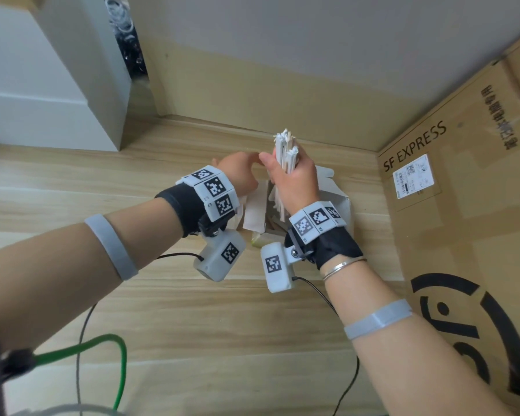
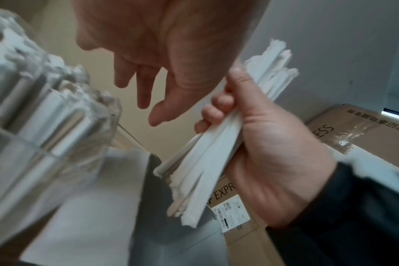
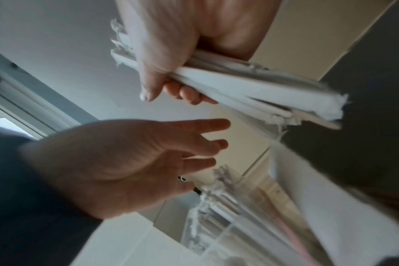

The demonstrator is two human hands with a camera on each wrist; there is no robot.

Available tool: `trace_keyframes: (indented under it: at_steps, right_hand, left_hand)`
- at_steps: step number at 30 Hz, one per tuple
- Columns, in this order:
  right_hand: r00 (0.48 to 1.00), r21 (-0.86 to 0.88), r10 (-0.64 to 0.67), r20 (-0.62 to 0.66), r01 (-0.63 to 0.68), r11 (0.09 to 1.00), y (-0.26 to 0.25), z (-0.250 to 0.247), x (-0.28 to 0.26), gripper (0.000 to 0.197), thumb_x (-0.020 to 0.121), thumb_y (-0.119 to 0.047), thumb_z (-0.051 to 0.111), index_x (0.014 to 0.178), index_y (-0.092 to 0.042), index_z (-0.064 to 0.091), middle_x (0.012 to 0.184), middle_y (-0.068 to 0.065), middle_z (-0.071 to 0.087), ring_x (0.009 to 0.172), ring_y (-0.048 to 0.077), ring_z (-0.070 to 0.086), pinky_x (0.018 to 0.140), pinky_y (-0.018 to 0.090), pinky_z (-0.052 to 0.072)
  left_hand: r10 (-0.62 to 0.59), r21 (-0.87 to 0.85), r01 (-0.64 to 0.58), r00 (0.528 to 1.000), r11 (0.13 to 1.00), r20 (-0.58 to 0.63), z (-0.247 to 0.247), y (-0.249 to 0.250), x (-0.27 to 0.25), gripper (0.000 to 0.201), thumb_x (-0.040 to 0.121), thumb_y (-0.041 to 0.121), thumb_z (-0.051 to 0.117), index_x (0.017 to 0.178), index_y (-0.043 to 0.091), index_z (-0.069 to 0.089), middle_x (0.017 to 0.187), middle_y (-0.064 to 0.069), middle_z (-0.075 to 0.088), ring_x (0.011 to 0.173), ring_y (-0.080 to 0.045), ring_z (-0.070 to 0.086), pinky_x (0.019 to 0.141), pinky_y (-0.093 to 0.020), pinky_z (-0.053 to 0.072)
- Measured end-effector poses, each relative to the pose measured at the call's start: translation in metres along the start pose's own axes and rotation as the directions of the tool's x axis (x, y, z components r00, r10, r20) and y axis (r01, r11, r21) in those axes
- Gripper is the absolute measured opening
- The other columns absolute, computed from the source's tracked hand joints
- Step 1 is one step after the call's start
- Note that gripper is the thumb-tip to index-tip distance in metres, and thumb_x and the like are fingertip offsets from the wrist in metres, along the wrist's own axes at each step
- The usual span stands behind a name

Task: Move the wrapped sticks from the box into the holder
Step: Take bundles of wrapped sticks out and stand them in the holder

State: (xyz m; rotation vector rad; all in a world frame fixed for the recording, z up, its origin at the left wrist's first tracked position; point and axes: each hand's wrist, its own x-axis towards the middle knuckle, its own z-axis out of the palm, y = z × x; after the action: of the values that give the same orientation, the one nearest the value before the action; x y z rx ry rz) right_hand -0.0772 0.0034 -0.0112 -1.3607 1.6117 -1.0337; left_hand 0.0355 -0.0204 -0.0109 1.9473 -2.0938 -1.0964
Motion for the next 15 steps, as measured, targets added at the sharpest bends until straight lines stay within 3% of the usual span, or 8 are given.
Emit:
trace_keyframes:
  at_steps: [1,4,7,10,15]
  right_hand:
    - [1.0,0.01,-0.028,-0.005,0.028,1.0,-0.004,0.003,0.001,0.026,0.082,-0.025,0.069,0.07,-0.033,0.048,0.065,-0.012,0.054,0.063,0.007,0.054,0.07,0.025,0.046]
    - [0.995,0.069,-0.097,-0.008,0.097,0.993,-0.015,0.014,0.002,0.025,0.081,-0.027,0.068,0.068,-0.033,0.047,0.06,-0.01,0.052,0.056,0.009,0.052,0.066,0.03,0.047]
    - [0.991,0.18,-0.131,0.012,0.127,0.975,-0.024,0.022,0.004,0.022,0.082,-0.024,0.067,0.07,-0.024,0.049,0.057,-0.006,0.049,0.05,0.01,0.049,0.06,0.028,0.044]
    - [0.985,0.288,-0.166,0.039,0.148,0.946,-0.029,0.03,0.007,0.025,0.086,-0.012,0.064,0.069,-0.015,0.046,0.05,-0.005,0.046,0.043,0.007,0.044,0.054,0.022,0.042]
    - [0.985,0.379,-0.138,0.099,0.091,0.921,-0.02,0.046,0.006,0.034,0.085,-0.009,0.064,0.059,-0.024,0.048,0.05,-0.008,0.048,0.048,0.012,0.045,0.061,0.028,0.043]
  left_hand:
    - [-0.011,0.005,0.011,1.0,1.0,0.004,-0.002,-0.005,0.0,0.058,0.085,0.001,0.05,0.139,0.022,0.042,0.142,0.002,0.049,0.129,-0.022,0.047,0.111,-0.042,0.031]
    - [-0.036,-0.047,0.039,0.997,0.998,0.072,-0.005,-0.026,0.002,0.056,0.083,0.002,0.054,0.135,0.022,0.046,0.14,-0.001,0.05,0.12,-0.02,0.054,0.094,-0.029,0.045]
    - [-0.081,-0.073,0.086,0.994,0.994,0.075,-0.007,-0.04,0.001,0.047,0.086,0.008,0.058,0.131,0.019,0.051,0.135,-0.003,0.054,0.117,-0.022,0.057,0.093,-0.03,0.045]
    - [-0.077,-0.062,0.08,0.996,0.995,0.047,-0.011,-0.046,0.001,0.04,0.087,0.0,0.052,0.123,0.016,0.06,0.125,-0.003,0.063,0.11,-0.022,0.061,0.088,-0.03,0.047]
    - [-0.073,-0.037,0.075,0.996,0.997,0.041,-0.019,-0.049,-0.001,0.033,0.089,0.001,0.043,0.112,0.009,0.065,0.1,-0.01,0.067,0.081,-0.02,0.055,0.072,-0.027,0.041]
